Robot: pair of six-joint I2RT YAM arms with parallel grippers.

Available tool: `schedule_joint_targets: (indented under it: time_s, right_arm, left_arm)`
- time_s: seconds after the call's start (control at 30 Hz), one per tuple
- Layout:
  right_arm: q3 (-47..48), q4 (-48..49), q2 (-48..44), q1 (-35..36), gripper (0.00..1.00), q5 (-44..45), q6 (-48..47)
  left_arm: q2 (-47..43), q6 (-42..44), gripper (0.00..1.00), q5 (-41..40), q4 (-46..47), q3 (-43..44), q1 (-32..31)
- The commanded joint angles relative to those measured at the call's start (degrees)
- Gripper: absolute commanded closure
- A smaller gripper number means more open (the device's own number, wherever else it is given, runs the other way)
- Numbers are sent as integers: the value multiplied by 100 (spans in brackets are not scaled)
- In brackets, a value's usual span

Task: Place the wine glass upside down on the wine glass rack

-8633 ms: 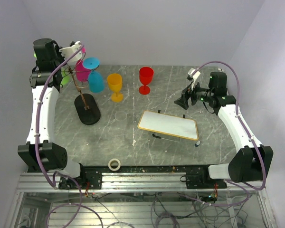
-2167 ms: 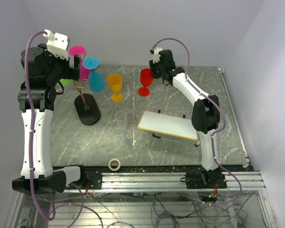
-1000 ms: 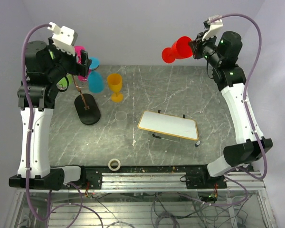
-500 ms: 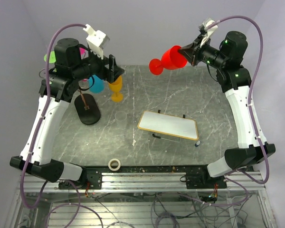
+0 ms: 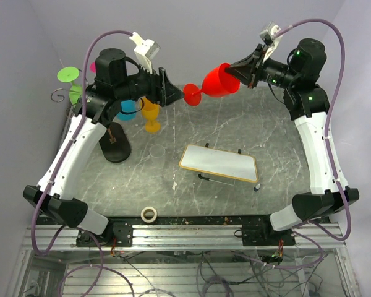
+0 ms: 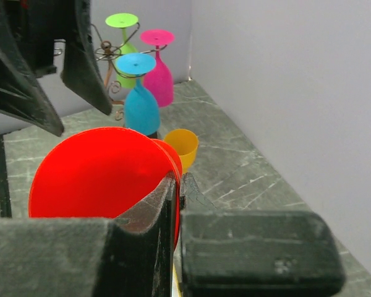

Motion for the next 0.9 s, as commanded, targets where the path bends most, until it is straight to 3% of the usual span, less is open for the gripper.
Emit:
schedule_joint_targets:
  time_s: [0.0,0.17,0.5,0.87]
  right_arm:
    - [-72,348,-105,-4,100,-427,279]
    - [-137,433,-142,-12,100,-605,356]
    - [-205,577,-218,-13,100,-785,491]
    - [-306,681,-242,-21,100,-881,584]
  left_arm:
    - [65,-740,28,176,457,-225,-43]
    - [59,-1114,34,-32,516,-482,-47]
    - [132,-1960,46,344,829,-831,-47]
    - [188,-2364,73,621,1200,-1038,-42]
